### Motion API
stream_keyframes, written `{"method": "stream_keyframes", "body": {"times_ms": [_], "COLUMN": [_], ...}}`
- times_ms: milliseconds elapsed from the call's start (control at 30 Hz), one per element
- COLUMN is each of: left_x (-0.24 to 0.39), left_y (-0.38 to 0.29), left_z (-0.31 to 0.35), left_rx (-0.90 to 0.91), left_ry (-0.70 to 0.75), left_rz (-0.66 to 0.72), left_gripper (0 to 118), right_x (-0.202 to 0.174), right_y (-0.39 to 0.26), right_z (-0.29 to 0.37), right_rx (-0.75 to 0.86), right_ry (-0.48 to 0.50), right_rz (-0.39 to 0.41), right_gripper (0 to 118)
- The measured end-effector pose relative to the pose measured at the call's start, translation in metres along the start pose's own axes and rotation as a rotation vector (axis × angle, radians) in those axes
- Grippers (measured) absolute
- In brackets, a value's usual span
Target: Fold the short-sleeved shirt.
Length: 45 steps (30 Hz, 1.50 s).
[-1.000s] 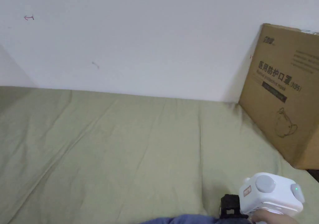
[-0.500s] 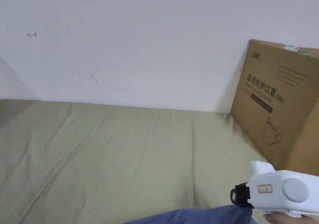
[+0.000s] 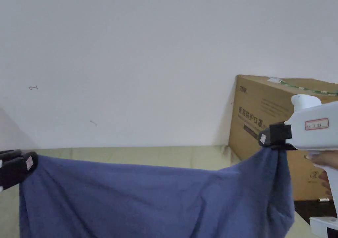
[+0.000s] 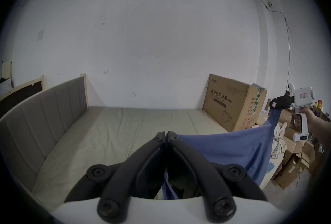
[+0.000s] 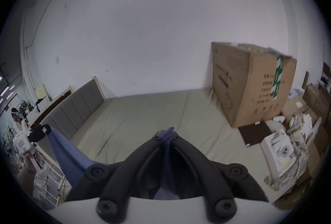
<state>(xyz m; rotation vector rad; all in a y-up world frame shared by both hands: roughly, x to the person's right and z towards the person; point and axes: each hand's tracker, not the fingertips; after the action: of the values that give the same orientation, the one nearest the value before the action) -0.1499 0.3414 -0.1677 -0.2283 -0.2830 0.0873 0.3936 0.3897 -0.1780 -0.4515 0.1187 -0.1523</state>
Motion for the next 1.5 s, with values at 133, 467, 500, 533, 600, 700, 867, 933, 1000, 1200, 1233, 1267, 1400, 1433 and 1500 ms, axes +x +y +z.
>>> {"method": "stream_keyframes", "body": {"times_ms": [133, 467, 500, 533, 600, 700, 867, 933, 1000, 1200, 1233, 1267, 1400, 1433, 1500], "left_x": [-0.005, -0.003, -0.002, -0.001, -0.001, -0.006, -0.009, -0.011, -0.012, -0.018, -0.02, -0.022, -0.048, -0.053, -0.062], "left_y": [0.052, 0.146, 0.152, 0.157, 0.17, 0.185, 0.215, 0.223, 0.229, 0.188, 0.169, 0.147, 0.033, -0.006, -0.085], "left_z": [-0.015, -0.091, -0.1, -0.108, -0.127, -0.159, -0.197, -0.205, -0.214, -0.248, -0.254, -0.262, -0.295, -0.296, -0.289], "left_rx": [0.025, 0.049, 0.051, 0.054, 0.062, 0.082, 0.142, 0.18, 0.196, 0.153, 0.113, 0.065, -0.152, -0.213, -0.354], "left_ry": [-0.001, 0.035, 0.042, 0.046, 0.048, 0.062, 0.088, 0.1, 0.114, 0.177, 0.191, 0.204, 0.154, 0.12, 0.044], "left_rz": [0.03, -0.012, -0.015, -0.017, -0.023, -0.02, 0.028, 0.028, 0.024, -0.029, -0.04, -0.055, -0.002, 0.023, 0.06], "left_gripper": [0, 0, 0, 0, 0, 0, 0, 0, 0, 0, 0, 0, 0, 0, 0], "right_x": [-0.007, -0.018, -0.019, -0.02, -0.023, -0.029, -0.044, -0.052, -0.062, -0.062, -0.061, -0.056, -0.025, -0.016, 0.003], "right_y": [0.048, 0.152, 0.161, 0.173, 0.195, 0.228, 0.287, 0.299, 0.301, 0.257, 0.235, 0.211, 0.081, 0.039, -0.048], "right_z": [0.012, -0.034, -0.04, -0.048, -0.062, -0.081, -0.107, -0.112, -0.117, -0.172, -0.181, -0.198, -0.268, -0.283, -0.307], "right_rx": [0.025, 0.102, 0.115, 0.116, 0.137, 0.185, 0.277, 0.317, 0.34, 0.32, 0.294, 0.251, 0.01, -0.041, -0.196], "right_ry": [-0.023, -0.137, -0.156, -0.176, -0.227, -0.298, -0.365, -0.401, -0.431, -0.44, -0.427, -0.415, -0.335, -0.301, -0.261], "right_rz": [0.031, 0.099, 0.113, 0.125, 0.163, 0.222, 0.323, 0.377, 0.412, 0.448, 0.44, 0.416, 0.26, 0.211, 0.166], "right_gripper": [2, 2, 2, 2, 2, 2, 2, 2, 2, 2, 2, 2, 2, 2, 2]}}
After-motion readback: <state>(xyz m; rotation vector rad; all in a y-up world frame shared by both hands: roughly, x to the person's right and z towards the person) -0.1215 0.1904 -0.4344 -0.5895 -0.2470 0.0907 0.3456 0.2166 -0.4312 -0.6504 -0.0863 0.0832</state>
